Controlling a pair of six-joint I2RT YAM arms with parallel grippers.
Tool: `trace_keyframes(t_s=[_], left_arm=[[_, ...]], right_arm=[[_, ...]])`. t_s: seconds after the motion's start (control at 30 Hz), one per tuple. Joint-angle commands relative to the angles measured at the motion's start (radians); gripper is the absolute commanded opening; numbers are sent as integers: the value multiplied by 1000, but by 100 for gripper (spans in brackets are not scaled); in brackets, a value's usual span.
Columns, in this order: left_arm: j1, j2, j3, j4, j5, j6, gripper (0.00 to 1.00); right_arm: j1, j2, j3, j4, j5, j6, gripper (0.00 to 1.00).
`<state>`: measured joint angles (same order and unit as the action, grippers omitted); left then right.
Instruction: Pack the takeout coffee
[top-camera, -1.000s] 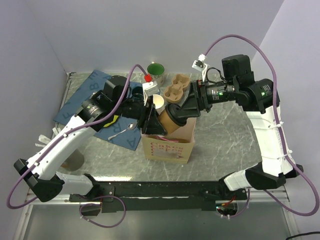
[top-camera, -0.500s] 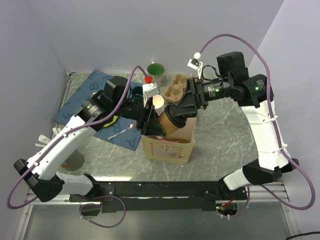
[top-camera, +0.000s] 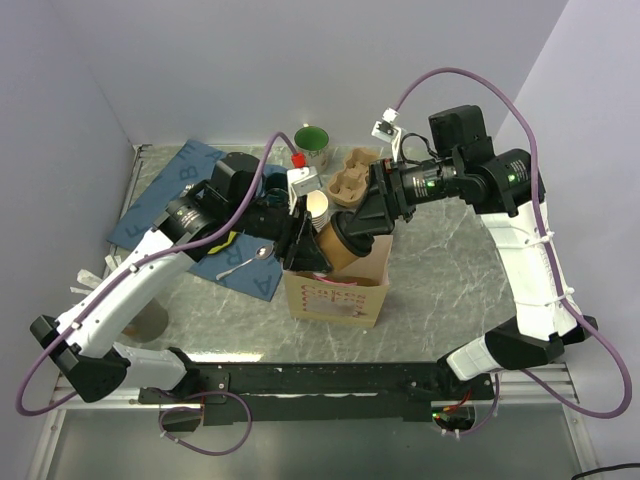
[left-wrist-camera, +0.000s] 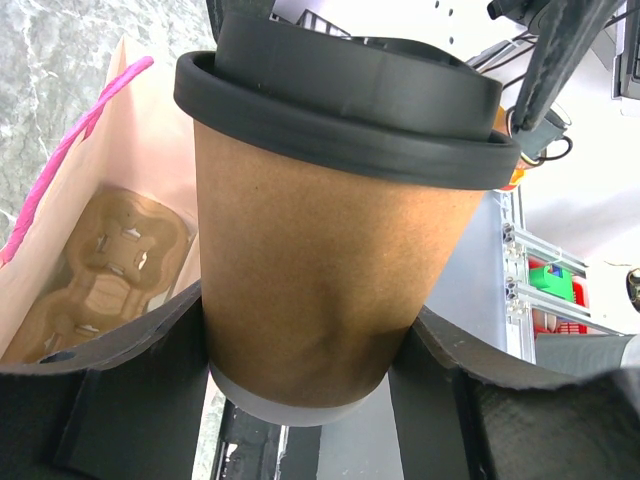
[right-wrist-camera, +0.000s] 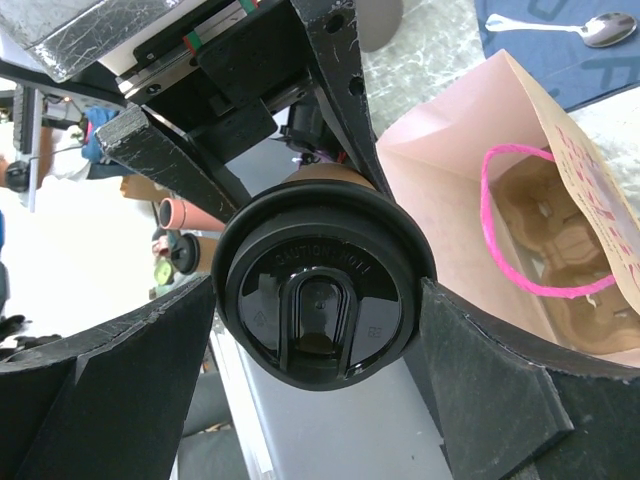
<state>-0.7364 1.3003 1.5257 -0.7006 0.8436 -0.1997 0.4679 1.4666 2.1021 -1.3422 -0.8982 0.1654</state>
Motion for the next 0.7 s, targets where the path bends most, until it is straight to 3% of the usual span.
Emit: trace_keyframes(t_s=[0.0,0.17,0.33,0.43,0.47,0.63,0.67], left_arm=[[-4,-1,40,49,32,22,51],[-4,1,48,36,22,28,51],[-4,-4,53,24,0,32,54],[-3,-10,56,16,-26,40,62],[-4,-12,59,12,-35,43,69],[-4,-16,70,0,-98,49,84],[-4,-18,71,0,-142,42,92]], right_arm=[[20,-14,19,-66,33,-24,89],[25,-20,10,-71,39,-33,86],[25,-29,-7,-71,36,-40,77],[26,-32,-1,-68,36,-32,64],[25,-31,9,-63,35,-29,63],[21,-11,58,-55,42,5,60],[20,-8,73,-55,47,9,60]])
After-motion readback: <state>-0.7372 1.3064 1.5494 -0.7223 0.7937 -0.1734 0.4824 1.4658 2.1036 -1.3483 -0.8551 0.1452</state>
